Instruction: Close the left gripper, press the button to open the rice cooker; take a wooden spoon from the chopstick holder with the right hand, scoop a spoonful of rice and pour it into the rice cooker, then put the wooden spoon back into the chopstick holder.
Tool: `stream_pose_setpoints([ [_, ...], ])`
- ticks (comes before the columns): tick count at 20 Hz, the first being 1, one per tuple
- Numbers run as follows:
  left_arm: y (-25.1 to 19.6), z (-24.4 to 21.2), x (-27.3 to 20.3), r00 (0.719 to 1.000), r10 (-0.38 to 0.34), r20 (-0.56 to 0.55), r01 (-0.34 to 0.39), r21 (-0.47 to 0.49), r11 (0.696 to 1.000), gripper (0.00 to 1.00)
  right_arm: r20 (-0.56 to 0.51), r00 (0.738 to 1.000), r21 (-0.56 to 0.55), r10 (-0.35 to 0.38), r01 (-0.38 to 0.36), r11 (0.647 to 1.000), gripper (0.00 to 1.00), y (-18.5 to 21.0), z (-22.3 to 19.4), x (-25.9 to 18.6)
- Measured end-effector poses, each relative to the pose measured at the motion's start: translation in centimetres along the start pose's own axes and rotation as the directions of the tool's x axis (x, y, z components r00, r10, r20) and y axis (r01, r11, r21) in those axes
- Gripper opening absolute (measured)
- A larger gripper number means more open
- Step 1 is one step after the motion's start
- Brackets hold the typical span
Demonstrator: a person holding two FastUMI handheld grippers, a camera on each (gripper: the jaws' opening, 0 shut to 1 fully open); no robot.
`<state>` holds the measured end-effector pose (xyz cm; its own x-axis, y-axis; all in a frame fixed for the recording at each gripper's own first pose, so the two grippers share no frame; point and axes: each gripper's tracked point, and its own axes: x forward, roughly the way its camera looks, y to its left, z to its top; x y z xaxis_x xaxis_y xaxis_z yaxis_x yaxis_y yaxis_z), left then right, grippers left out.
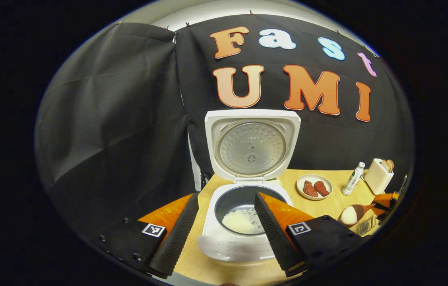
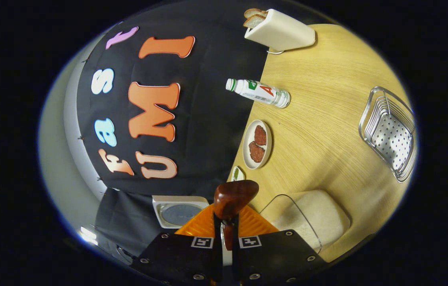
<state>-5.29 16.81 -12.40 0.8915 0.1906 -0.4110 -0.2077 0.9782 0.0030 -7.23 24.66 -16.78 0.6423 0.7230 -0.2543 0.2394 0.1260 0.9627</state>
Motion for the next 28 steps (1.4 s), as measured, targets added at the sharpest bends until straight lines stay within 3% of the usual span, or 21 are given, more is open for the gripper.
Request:
stream_pose_setpoints([
  [2, -0.1, 0.1, -0.1, 1.0, -0.002, 0.008, 0.003, -0.01, 1.0, 0.96, 0.0, 0.999, 0.054, 0.054, -0.054, 0.997, 0.09, 1.9, 0.3, 0.0],
  [5, 0.2, 0.5, -0.2, 1.0, 0.005, 0.023, -0.004, -0.018, 1.0, 0.92, -0.005, 0.993, 0.13, 0.12, -0.118, 0.984, 0.09, 4.3, 0.4, 0.4],
  [6, 0.5, 0.7, -0.2, 1.0, 0.009, 0.028, -0.009, -0.019, 1.0, 0.96, -0.011, 0.99, 0.159, 0.137, -0.134, 0.978, 0.09, 5.0, 0.2, 0.9],
  [8, 1.2, 0.5, -0.3, 0.999, 0.021, 0.033, -0.02, -0.028, 0.999, 0.92, -0.03, 0.984, 0.212, 0.175, -0.165, 0.963, 0.09, 6.5, -0.7, 1.9],
  [11, 2.9, 0.2, -0.7, 0.998, 0.047, 0.034, -0.046, -0.052, 0.998, 0.96, -0.073, 0.977, 0.224, 0.199, -0.178, 0.958, 0.09, 8.5, -2.4, 3.7],
  [13, 4.2, 0.0, -1.0, 0.997, 0.07, 0.039, -0.067, -0.061, 0.996, 0.92, -0.102, 0.975, 0.215, 0.198, -0.173, 0.961, 0.09, 9.6, -3.7, 5.2],
  [14, 5.1, -0.1, -1.2, 0.996, 0.082, 0.041, -0.08, -0.066, 0.995, 0.96, -0.116, 0.973, 0.212, 0.199, -0.172, 0.962, 0.09, 10.2, -4.4, 6.1],
  [19, 9.0, -1.0, -2.0, 0.99, 0.134, 0.045, -0.129, -0.101, 0.986, 0.92, -0.181, 0.969, 0.158, 0.17, -0.142, 0.977, 0.09, 12.5, -8.2, 10.2],
  [21, 10.4, -1.4, -2.2, 0.989, 0.142, 0.049, -0.135, -0.122, 0.983, 0.96, -0.209, 0.966, 0.124, 0.154, -0.13, 0.984, 0.09, 13.2, -9.9, 12.2],
  [24, 12.6, -1.8, -2.4, 0.983, 0.174, 0.06, -0.166, -0.13, 0.978, 0.96, -0.246, 0.96, 0.067, 0.13, -0.117, 0.991, 0.09, 13.9, -12.4, 14.8],
  [25, 13.0, -2.1, -2.4, 0.982, 0.181, 0.059, -0.173, -0.128, 0.977, 0.92, -0.255, 0.96, 0.048, 0.12, -0.111, 0.993, 0.09, 14.1, -13.0, 15.6],
  [28, 14.4, -2.7, -2.3, 0.981, 0.185, 0.052, -0.178, -0.114, 0.977, 0.92, -0.256, 0.966, -0.093, 0.042, -0.068, 0.993, 0.09, 13.5, -14.5, 17.8],
])
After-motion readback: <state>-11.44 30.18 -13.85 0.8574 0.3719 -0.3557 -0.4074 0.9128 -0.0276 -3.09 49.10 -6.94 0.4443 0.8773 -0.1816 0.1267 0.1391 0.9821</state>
